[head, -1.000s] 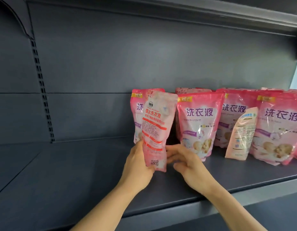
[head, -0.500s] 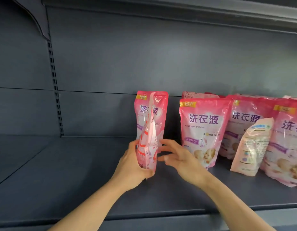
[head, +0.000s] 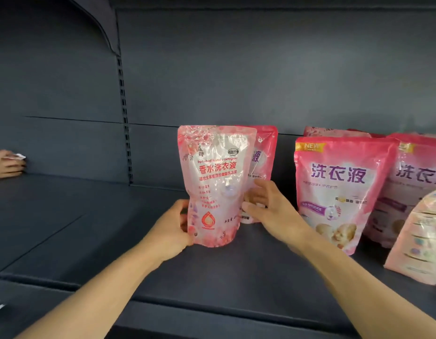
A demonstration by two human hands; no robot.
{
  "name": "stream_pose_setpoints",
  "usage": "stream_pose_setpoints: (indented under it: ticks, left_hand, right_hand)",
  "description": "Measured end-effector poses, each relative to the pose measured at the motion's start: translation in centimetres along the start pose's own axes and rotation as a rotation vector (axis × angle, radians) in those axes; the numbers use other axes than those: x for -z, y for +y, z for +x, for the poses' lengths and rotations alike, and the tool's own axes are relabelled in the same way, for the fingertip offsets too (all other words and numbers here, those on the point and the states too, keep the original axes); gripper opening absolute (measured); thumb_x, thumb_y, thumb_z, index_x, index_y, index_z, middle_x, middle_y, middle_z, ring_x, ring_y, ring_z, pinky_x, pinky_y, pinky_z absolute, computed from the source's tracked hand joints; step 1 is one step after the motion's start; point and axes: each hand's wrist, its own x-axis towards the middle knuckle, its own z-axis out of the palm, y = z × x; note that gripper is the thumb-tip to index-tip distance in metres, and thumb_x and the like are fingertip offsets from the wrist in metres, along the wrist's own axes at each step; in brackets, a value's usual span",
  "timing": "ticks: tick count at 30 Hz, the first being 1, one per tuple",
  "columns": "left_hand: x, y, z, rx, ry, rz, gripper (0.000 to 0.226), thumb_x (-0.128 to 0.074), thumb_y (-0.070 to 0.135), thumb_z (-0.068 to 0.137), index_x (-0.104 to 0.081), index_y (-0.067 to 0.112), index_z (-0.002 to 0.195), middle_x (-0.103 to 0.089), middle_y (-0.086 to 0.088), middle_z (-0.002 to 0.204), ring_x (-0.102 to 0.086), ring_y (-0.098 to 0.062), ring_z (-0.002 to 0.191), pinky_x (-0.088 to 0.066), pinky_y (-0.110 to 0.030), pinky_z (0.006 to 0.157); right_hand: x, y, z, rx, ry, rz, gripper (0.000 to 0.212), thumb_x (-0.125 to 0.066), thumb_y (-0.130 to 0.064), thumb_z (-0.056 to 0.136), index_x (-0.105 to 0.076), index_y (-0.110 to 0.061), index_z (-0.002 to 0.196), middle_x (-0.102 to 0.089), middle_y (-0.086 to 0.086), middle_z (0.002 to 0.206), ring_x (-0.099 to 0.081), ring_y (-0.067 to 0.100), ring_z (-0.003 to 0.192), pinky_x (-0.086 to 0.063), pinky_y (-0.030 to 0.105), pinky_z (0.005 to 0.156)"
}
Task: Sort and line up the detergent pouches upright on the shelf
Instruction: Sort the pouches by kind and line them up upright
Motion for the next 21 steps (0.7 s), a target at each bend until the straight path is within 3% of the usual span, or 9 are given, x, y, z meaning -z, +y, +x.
stream_pose_setpoints:
  ticks: [3, 6, 8, 11, 15, 17, 19, 21]
  left_hand:
    - [-2.0, 0.5, -1.1, -0.036, 0.071, 0.025, 0.098, -0.085, 0.019, 0.062, -0.018, 0.040, 0.131, -0.056, 0.020, 0.114, -0.058, -0.001, 0.102, -0.047, -0.017, 0.079]
    - [-4.1, 1.0, -0.9, -0.078, 0.220, 0.041, 0.116, -0.088, 0.041, 0.048, -0.007, 0.045, 0.131, -0.048, 0.022, 0.119, -0.056, -0.004, 0.104, -0.053, -0.029, 0.084]
    - [-4.5, 1.2, -0.7, -0.072, 0.283, 0.111, 0.109, -0.085, 0.050, 0.044, -0.011, 0.043, 0.125, -0.049, 0.020, 0.115, -0.058, -0.007, 0.100, -0.056, -0.036, 0.079]
    - [-3.7, 1.3, -0.4, -0.031, 0.281, 0.249, 0.083, -0.083, 0.044, 0.055, -0.020, 0.033, 0.108, -0.053, 0.017, 0.102, -0.058, -0.010, 0.089, -0.054, -0.036, 0.073]
    - [-1.5, 0.9, 0.5, -0.056, 0.256, 0.313, 0.069, -0.079, 0.037, 0.064, -0.022, 0.026, 0.101, -0.053, 0.015, 0.095, -0.060, -0.012, 0.085, -0.055, -0.037, 0.071]
    - [0.0, 0.4, 1.1, -0.068, 0.259, 0.319, 0.070, -0.078, 0.038, 0.065, -0.021, 0.027, 0.103, -0.054, 0.013, 0.098, -0.060, -0.015, 0.087, -0.055, -0.039, 0.073]
    - [2.1, -0.2, 2.0, -0.078, 0.260, 0.320, 0.072, -0.079, 0.039, 0.064, -0.021, 0.027, 0.105, -0.055, 0.012, 0.099, -0.060, -0.016, 0.088, -0.055, -0.041, 0.075]
    - [4.8, -1.0, 3.0, -0.087, 0.253, 0.340, 0.073, -0.080, 0.041, 0.063, -0.022, 0.026, 0.106, -0.054, 0.012, 0.100, -0.059, -0.016, 0.090, -0.055, -0.042, 0.076]
  right_hand:
    - [-1.0, 0.0, 1.6, -0.022, -0.036, 0.182, 0.038, -0.057, -0.032, 0.093, -0.049, -0.022, 0.128, -0.065, -0.009, 0.113, -0.064, 0.008, 0.102, -0.054, 0.028, 0.086]
    - [-1.3, -0.2, 2.6, -0.046, 0.083, 0.281, 0.020, -0.050, -0.026, 0.096, -0.064, -0.017, 0.108, -0.070, 0.002, 0.109, -0.067, 0.021, 0.099, -0.054, 0.043, 0.090]
    - [-1.3, -0.4, 2.6, -0.052, 0.082, 0.344, 0.020, -0.049, -0.022, 0.097, -0.066, -0.017, 0.105, -0.071, 0.003, 0.109, -0.068, 0.019, 0.099, -0.055, 0.041, 0.089]
    - [-1.2, -1.1, 2.7, -0.026, 0.089, 0.455, 0.023, -0.049, -0.018, 0.096, -0.064, -0.013, 0.113, -0.072, 0.002, 0.109, -0.068, 0.019, 0.100, -0.055, 0.037, 0.083]
    - [-2.2, -3.1, 3.4, -0.005, 0.185, 0.470, 0.019, -0.052, -0.017, 0.095, -0.068, -0.009, 0.092, -0.075, 0.003, 0.087, -0.071, 0.018, 0.076, -0.055, 0.026, 0.055]
    - [-4.1, -4.4, 4.2, -0.034, 0.241, 0.513, 0.019, -0.053, -0.014, 0.095, -0.066, -0.005, 0.083, -0.073, 0.010, 0.081, -0.069, 0.021, 0.070, -0.059, 0.035, 0.058]
    - [-6.3, -5.5, 5.4, -0.054, 0.284, 0.526, 0.022, -0.055, -0.015, 0.094, -0.064, -0.005, 0.076, -0.065, 0.028, 0.083, -0.060, 0.029, 0.072, -0.056, 0.056, 0.075]
    - [-8.4, -6.6, 7.0, -0.062, 0.325, 0.503, 0.027, -0.055, -0.015, 0.093, -0.062, -0.009, 0.068, -0.059, 0.023, 0.080, -0.053, 0.029, 0.073, -0.049, 0.061, 0.080]
